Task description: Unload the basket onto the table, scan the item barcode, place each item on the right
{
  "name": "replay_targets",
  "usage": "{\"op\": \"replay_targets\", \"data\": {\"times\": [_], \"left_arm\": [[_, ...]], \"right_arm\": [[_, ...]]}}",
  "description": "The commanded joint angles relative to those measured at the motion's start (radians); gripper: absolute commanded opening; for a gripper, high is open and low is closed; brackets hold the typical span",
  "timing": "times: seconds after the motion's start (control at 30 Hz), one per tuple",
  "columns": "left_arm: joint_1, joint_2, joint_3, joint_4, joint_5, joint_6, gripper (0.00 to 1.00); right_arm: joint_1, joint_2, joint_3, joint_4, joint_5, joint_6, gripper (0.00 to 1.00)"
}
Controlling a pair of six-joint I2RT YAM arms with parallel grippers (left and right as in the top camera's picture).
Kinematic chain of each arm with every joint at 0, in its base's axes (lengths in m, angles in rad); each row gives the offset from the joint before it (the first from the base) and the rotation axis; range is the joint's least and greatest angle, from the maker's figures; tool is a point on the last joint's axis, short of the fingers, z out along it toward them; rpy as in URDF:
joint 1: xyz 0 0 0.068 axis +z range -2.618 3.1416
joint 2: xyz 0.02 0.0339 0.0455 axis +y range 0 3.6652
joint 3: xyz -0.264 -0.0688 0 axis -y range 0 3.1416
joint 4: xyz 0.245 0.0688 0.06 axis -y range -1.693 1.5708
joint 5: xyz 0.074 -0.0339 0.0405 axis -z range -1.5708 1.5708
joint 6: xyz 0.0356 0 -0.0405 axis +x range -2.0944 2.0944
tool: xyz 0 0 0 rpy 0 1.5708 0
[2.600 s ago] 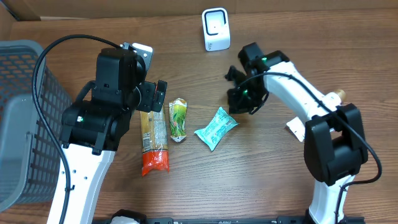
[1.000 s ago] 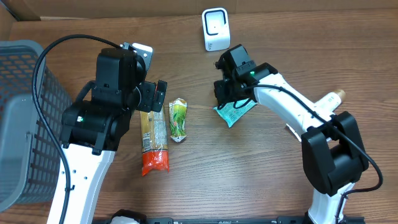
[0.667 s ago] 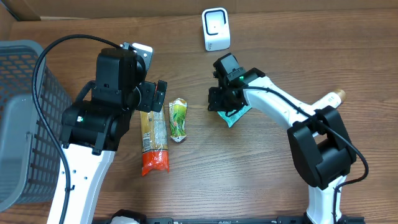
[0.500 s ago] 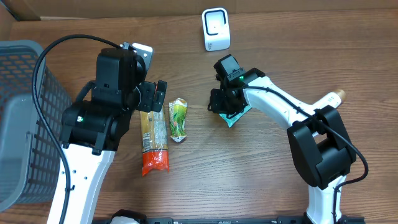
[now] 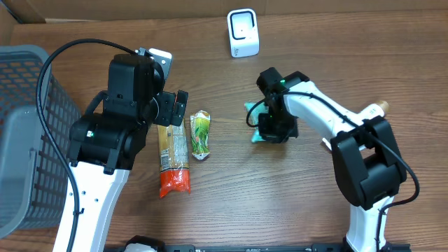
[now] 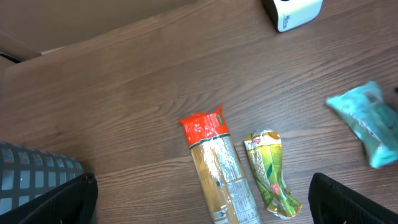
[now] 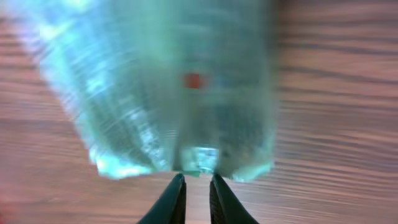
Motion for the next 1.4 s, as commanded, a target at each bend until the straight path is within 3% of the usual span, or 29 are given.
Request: {"op": "replay_targets", "data": {"times": [0.0, 0.23, 0.27, 0.4, 0.53, 0.8, 0.97, 1.37], "left_arm": [[0.005, 0.007, 0.008, 0.001, -0.010, 0.016, 1.00], [0.005, 0.007, 0.008, 0.001, -0.010, 0.016, 1.00], [0.005, 0.007, 0.008, 0.001, -0.010, 0.016, 0.99], [0.005, 0.007, 0.008, 0.001, -0.010, 0.016, 0.99], [0.005, 0.007, 0.008, 0.001, -0.010, 0.016, 1.00], [0.005, 0.007, 0.008, 0.001, -0.010, 0.016, 1.00], [0.005, 0.007, 0.008, 0.001, -0.010, 0.016, 1.00], [0.005, 0.007, 0.008, 0.001, -0.010, 0.016, 1.00]], "right_arm": [[-0.018, -0.034, 0.020, -0.008, 0.161, -0.023, 0.13], [-0.062, -0.145, 0.020, 0.039, 0.256, -0.028, 0.17], [-0.068, -0.156, 0.020, 0.050, 0.232, -0.028, 0.21], [-0.100, -0.161, 0.011, 0.063, 0.091, -0.024, 0.54], [-0.158, -0.159, -0.038, 0.110, -0.109, -0.024, 0.67], [-0.219, -0.158, -0.219, 0.334, -0.361, -0.061, 0.70], [-0.213, -0.145, -0.278, 0.462, -0.369, -0.069, 0.70], [-0.210, -0.107, -0.315, 0.522, -0.368, -0.182, 0.66]]}}
